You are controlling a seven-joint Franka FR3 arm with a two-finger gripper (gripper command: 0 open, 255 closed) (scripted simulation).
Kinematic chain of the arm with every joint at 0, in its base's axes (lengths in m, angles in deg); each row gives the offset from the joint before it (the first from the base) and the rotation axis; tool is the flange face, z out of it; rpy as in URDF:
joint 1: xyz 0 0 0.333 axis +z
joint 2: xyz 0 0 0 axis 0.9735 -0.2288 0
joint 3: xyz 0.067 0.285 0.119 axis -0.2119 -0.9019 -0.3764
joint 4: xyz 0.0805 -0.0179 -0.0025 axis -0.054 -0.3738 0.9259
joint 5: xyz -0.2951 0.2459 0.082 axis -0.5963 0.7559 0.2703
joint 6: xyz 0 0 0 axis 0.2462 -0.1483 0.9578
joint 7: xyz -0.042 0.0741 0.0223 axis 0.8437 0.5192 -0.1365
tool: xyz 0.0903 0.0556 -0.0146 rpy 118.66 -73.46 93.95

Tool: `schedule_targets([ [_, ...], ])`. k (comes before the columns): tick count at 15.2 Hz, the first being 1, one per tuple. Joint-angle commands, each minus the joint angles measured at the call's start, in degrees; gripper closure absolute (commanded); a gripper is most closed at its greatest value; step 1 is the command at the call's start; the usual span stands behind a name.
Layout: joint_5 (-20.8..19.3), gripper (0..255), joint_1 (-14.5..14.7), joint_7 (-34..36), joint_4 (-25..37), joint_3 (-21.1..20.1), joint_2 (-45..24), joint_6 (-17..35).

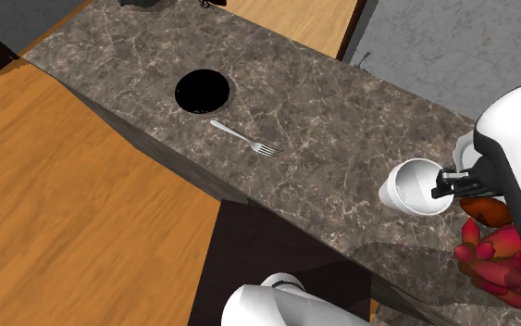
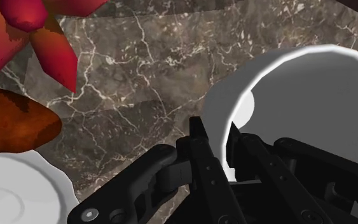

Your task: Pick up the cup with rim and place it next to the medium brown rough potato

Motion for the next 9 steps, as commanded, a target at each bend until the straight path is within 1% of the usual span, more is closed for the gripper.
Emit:
schedule_targets([
  [1,-0.11,255,-0.05,-0.19,-1.16,0.43,-0.4,1.6],
  [9,0.28,255,0.39,-1.18,-5.1,2.38,-3.55,8.5],
])
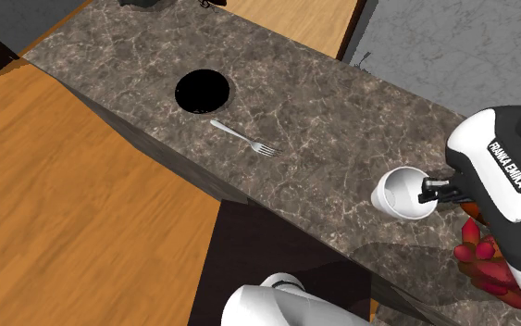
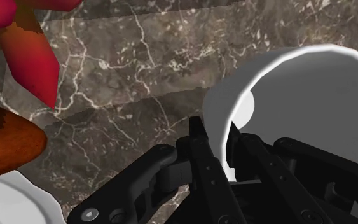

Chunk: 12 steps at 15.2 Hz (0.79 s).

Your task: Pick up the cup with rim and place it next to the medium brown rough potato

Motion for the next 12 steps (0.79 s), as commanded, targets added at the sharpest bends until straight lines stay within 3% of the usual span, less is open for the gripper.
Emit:
schedule_targets([
  [1,0.18,255,0.15,-0.35,-1.01,0.57,-0.96,1.96],
  [8,0.18,255,0.15,-0.35,-1.01,0.56,-0.96,1.96],
  [9,0.18,0,0.15,-0.35,-1.01,0.56,-0.96,1.95],
  [12,0.18,0,0.15,-0.35,-1.0,0.57,-0.96,1.95],
])
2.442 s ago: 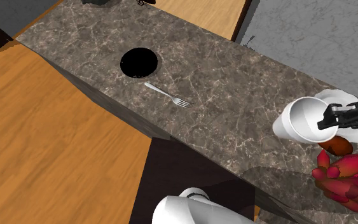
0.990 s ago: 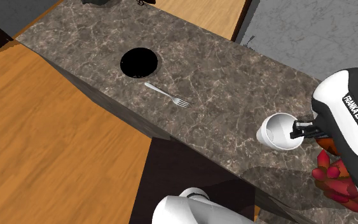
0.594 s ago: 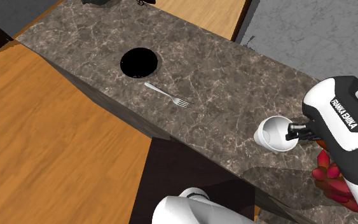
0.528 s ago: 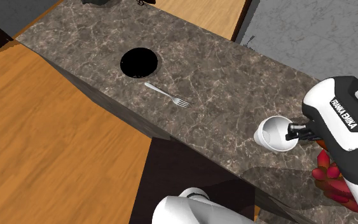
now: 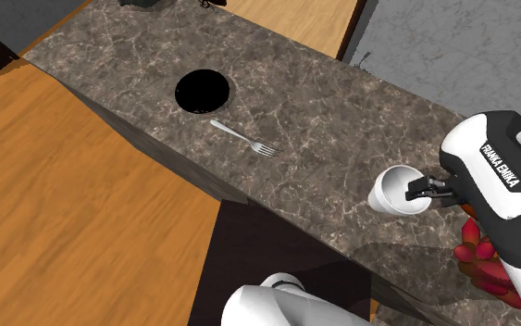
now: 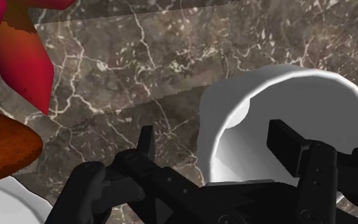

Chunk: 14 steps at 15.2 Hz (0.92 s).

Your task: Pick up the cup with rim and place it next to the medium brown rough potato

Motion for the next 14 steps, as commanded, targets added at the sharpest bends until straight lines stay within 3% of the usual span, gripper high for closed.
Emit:
schedule_targets([
  [1,0.0,0,0.0,0.0,0.0,0.0,0.0,0.0],
  [2,0.0,0,0.0,0.0,0.0,0.0,0.0,0.0],
  [6,-0.2,0,-0.3,0.68,5.36,-1.83,2.91,-8.04],
  [14,-0.2,0,-0.31,0.68,5.36,-1.83,2.91,-8.04],
])
